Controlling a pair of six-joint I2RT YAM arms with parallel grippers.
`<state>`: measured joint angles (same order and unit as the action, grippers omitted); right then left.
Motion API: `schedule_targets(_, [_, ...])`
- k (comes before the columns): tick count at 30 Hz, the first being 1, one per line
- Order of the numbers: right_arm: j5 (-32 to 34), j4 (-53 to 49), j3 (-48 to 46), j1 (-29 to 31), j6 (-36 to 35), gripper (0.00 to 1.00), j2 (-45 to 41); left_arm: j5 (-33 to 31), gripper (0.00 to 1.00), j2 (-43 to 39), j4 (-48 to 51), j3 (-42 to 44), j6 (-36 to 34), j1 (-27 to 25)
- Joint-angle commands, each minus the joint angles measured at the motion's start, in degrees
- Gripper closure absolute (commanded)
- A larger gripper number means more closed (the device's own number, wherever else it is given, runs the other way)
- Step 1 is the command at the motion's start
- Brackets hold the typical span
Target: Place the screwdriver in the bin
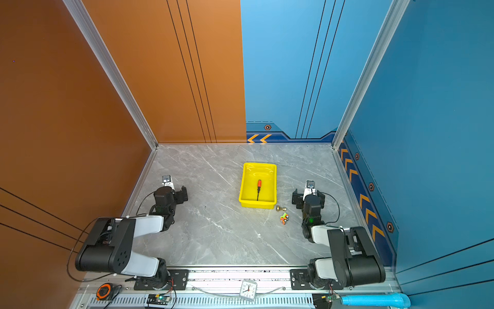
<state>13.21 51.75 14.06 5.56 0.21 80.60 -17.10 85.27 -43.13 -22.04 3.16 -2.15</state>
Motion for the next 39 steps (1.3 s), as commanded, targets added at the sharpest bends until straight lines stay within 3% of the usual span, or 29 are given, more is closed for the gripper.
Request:
schedule_targets(1, [-0.4, 8.8, 0.5, -0.3, 0.6, 0.00, 2.6, 2.2, 0.02, 1.8, -6.4, 0.0, -1.2, 0.3])
schedule_targets(15, [1.1, 14.4, 0.5, -0.1, 0.4, 0.00, 8.5, 3.5, 0.02, 3.7, -9.7, 0.8, -2.3, 0.0])
schedule_targets(26, [4.9, 4.3, 5.5, -0.3, 2.5, 0.00, 8.2, 3.1, 0.02, 3.9, -9.9, 0.8, -2.3, -0.2])
schedule_targets(39, [4.9, 2.7, 6.2, -1.8, 4.4, 0.00, 8.1, 2.9, 0.02, 4.1, -10.5, 0.9, -2.7, -0.5])
